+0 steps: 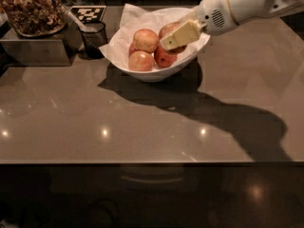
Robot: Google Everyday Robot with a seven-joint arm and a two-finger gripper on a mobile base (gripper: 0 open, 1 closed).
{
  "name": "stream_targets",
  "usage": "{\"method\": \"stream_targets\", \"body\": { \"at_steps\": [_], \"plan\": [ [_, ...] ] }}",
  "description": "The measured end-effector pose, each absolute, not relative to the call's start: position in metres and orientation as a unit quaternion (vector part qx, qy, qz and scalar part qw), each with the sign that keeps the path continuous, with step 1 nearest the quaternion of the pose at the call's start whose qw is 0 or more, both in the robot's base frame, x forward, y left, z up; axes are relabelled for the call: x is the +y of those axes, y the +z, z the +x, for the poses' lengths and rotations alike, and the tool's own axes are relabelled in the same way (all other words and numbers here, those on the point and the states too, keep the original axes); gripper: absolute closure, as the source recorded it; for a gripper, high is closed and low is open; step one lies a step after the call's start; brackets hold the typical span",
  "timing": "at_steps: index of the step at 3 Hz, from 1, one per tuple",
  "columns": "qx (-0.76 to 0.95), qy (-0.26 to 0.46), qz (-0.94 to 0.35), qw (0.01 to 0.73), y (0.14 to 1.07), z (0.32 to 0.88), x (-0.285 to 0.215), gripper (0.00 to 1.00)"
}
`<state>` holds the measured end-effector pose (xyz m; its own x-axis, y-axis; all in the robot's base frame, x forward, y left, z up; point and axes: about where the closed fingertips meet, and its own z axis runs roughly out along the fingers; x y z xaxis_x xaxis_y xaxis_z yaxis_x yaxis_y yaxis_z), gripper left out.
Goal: Pick apple from white bowl
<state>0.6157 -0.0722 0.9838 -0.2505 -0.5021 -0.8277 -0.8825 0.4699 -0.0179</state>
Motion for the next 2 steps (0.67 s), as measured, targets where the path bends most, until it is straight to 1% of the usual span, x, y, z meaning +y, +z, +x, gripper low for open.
{"method": "stream_targets", "body": {
  "at_steps": [1, 2],
  "plan": [
    [0.701, 0.307, -0.464, 0.447, 1.026, 0.596, -0.074, 1.00],
    [0.666, 0.347, -0.463, 0.470, 1.048, 0.582, -0.075, 1.00]
  ]
}}
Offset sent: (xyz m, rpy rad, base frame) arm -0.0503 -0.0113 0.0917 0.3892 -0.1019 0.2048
